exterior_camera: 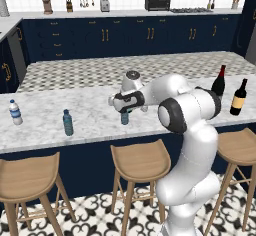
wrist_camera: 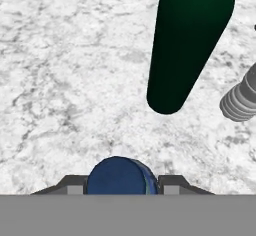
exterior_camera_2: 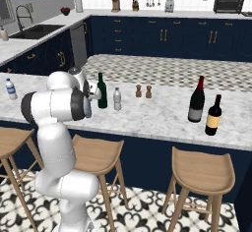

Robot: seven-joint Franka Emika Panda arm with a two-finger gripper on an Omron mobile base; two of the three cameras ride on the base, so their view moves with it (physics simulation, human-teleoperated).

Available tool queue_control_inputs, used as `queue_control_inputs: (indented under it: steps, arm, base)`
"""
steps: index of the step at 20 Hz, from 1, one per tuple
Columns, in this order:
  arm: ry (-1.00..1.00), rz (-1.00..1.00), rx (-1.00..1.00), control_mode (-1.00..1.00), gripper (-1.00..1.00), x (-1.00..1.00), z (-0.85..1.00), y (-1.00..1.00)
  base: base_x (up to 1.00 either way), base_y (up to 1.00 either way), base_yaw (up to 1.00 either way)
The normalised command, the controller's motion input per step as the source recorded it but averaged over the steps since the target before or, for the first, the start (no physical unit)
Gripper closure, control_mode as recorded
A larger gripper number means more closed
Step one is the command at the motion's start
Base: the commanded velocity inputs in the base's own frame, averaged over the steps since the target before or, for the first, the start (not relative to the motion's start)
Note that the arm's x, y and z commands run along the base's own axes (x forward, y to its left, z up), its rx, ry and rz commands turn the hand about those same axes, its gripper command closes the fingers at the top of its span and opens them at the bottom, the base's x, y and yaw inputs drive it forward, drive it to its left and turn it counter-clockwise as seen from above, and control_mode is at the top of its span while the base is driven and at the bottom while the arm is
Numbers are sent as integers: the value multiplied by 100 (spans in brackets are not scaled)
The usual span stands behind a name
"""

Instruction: Move the plastic bottles in the middle to the plastics group, and the glass bottles in the middle to the glass group.

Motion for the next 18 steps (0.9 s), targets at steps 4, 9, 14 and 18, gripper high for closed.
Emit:
queue_control_inputs:
  steps: [4,9,14,18]
  arm:
    - [-15,11,0,-100,100,-71,37,0]
    - [-6,7,0,-100,100,-73,40,5]
    - [-3,14,0,-100,100,-60,42,29]
    - [0,17,0,-100,100,-31,31,59]
  base:
    - [0,0,0]
    - [0,0,0]
    - [0,0,0]
    - [0,0,0]
